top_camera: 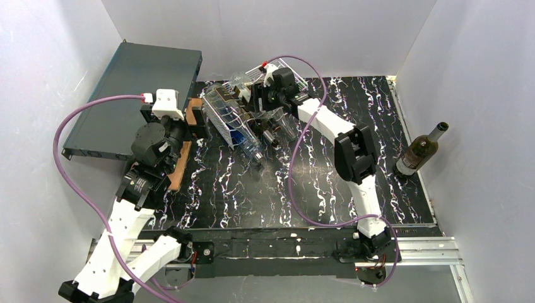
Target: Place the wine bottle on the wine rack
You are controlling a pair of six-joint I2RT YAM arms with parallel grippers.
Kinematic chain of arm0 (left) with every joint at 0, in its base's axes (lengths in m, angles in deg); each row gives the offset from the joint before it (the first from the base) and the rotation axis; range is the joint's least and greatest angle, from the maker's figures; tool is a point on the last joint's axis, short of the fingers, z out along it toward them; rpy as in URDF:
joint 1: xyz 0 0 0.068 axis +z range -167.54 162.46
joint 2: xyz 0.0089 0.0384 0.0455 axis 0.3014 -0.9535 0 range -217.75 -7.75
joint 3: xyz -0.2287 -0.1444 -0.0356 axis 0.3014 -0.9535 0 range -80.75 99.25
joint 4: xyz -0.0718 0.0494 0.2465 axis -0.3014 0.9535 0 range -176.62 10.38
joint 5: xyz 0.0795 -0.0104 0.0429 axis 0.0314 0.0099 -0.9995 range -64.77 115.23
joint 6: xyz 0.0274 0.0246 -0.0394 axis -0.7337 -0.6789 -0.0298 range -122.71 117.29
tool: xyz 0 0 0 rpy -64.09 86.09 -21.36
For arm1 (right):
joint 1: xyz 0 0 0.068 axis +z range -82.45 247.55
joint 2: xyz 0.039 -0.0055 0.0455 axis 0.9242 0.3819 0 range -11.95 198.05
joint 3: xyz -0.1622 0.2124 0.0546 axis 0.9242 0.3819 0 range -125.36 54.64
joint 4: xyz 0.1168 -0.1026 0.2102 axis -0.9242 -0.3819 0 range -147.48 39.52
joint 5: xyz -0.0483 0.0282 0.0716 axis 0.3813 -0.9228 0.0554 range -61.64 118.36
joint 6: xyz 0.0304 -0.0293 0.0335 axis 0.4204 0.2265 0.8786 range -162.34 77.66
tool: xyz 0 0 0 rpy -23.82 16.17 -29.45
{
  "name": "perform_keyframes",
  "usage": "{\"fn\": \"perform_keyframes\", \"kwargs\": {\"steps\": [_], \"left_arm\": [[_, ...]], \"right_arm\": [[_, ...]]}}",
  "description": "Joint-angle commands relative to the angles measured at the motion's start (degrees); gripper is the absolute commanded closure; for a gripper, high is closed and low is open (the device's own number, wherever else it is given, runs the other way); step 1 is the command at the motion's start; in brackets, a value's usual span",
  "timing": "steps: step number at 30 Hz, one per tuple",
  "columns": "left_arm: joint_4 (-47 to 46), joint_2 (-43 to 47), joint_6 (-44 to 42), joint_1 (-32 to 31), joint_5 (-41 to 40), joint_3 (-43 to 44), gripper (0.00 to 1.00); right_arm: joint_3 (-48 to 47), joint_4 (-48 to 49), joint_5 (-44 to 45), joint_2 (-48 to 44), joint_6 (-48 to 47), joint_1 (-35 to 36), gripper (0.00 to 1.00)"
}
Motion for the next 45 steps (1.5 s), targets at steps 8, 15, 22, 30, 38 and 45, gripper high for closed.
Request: {"fn": "perform_keyframes", "kwargs": {"steps": [8,15,22,30,38,45], "left_arm": [[-0.4,0.5,-0.4,-0.7,-1.0,0.8,0.01],[-0.4,0.4,-0.4,-0.8,-1.0,0.8,0.01],[-0.4,0.5,-0.4,-0.8,-0.9,0.8,0.01],[-0.4,0.7,-0.5,-0.9,-1.0,0.8,0.01],[-0.5,1.1,-0.5,-0.9,-1.0,0.8,0.01],[-0.6,1.3,-0.4,-1.1,-1.0,0.7,0.01]], "right_arm": [[-7.2,9.4,-2.5,0.4,0.4,0.3,0.69],[-7.6,9.0,-1.2,0.5,-0.1,0.8,0.36],[-7.8,8.1,-0.6,0.1,-1.1,1.2,0.15],[-7.7,6.5,1.3,-1.7,-1.7,1.3,0.12],[-5.6,1.9,6.8,-7.2,-3.7,1.3,0.11],[6.1,-0.2,15.3,-17.3,-6.0,1.3,0.09]]}}
